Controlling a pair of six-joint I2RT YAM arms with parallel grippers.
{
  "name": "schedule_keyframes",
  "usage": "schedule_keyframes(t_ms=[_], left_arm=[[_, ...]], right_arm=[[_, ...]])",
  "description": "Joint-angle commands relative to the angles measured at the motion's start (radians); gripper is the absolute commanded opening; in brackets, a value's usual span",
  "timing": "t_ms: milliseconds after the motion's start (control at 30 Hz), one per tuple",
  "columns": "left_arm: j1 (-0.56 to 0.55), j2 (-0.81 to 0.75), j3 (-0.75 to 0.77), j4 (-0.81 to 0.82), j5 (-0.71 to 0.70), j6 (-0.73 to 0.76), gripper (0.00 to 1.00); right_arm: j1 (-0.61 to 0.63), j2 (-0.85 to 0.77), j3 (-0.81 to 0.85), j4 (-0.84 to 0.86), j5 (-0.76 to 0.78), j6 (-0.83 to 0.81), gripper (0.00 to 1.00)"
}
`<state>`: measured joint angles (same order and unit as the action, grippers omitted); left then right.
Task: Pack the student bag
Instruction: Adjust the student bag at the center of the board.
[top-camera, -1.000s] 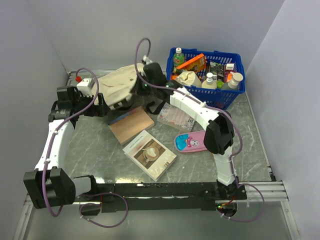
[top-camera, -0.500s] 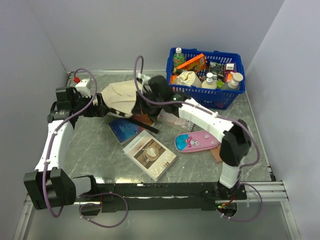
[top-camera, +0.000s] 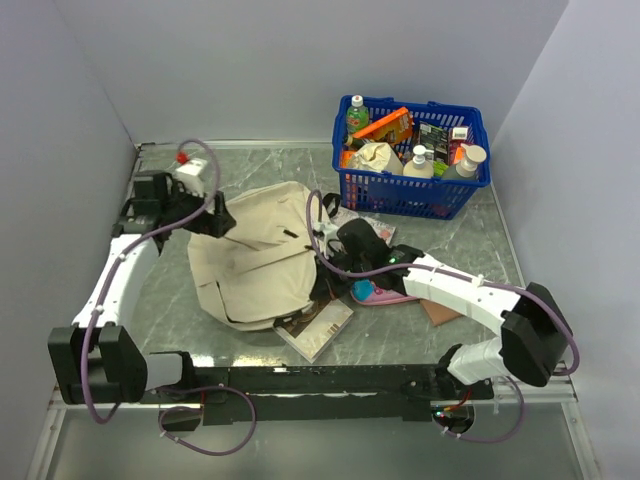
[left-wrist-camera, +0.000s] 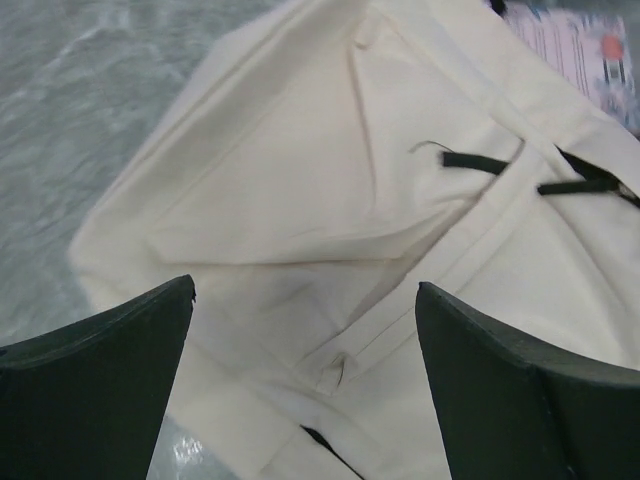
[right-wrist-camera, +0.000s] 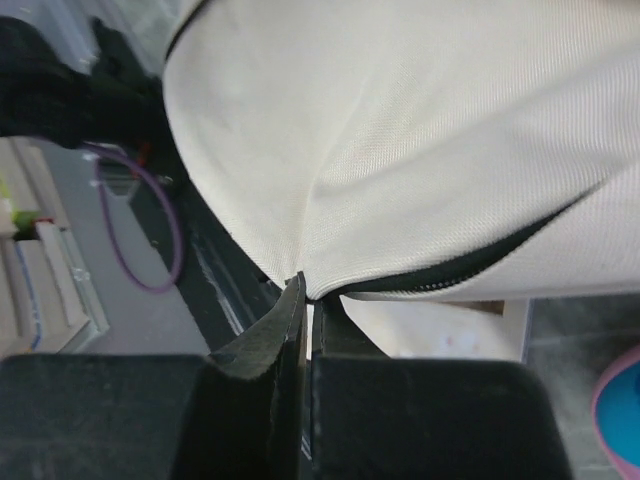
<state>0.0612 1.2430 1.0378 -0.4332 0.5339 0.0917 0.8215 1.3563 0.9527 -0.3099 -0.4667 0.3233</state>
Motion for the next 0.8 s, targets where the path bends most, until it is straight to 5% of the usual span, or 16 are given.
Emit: schedule_keyframes(t_ms=[0,100,133,167,267,533,767], left_arm=[[-0.133,0.039,-0.001,-0.018,-0.049,0.109,0.97],[-0.176,0.042,-0.074,0.030,-0.092,0.099,0.96],[-0.182,0.039,-0.091,0.048,-0.101,0.097,0.96],[-0.192,0.033,-0.105,0.092,-0.115,0.094,0.96],[-0.195,0.048,-0.134,0.155,-0.170,0.083,0.97],[-0.193,0.232,0.063,0.228,-0.258,0.140,0.96],[-0.149,0.456,0.241,0.283,-0.220,0.229,0.96]], right_arm=[[0.007,0.015,-0.061,0.038,0.063,0.046,0.00],[0.007,0.052,-0.071,-0.006,0.153,0.060,0.03],[0.007,0.055,-0.077,-0.015,0.171,0.063,0.14],[0.007,0.053,-0.083,-0.021,0.184,0.063,0.37],[0.008,0.015,-0.100,-0.052,0.233,0.040,0.60],[0.004,-0.120,0.040,-0.097,0.376,-0.056,0.59],[-0.025,0.067,0.210,-0.072,0.412,-0.142,0.55]])
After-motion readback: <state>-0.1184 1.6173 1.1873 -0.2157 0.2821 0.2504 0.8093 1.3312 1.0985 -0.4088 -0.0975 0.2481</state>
